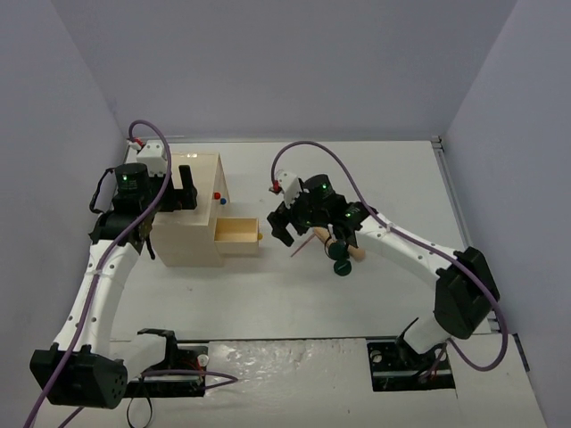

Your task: Organize the makeup

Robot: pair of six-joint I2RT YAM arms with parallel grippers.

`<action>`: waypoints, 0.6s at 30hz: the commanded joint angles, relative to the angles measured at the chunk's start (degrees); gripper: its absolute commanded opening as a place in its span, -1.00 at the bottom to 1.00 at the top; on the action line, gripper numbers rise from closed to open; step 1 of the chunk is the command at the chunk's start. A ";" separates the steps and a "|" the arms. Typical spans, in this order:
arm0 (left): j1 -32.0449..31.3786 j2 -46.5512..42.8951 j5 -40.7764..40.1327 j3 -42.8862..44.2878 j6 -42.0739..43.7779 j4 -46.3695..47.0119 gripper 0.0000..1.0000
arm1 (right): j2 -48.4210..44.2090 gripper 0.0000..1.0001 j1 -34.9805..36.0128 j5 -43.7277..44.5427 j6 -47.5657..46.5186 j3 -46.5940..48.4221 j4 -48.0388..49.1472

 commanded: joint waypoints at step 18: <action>0.38 -14.76 -4.15 -2.86 -0.73 1.04 0.94 | -7.89 0.44 -11.46 18.80 21.46 -15.86 -6.23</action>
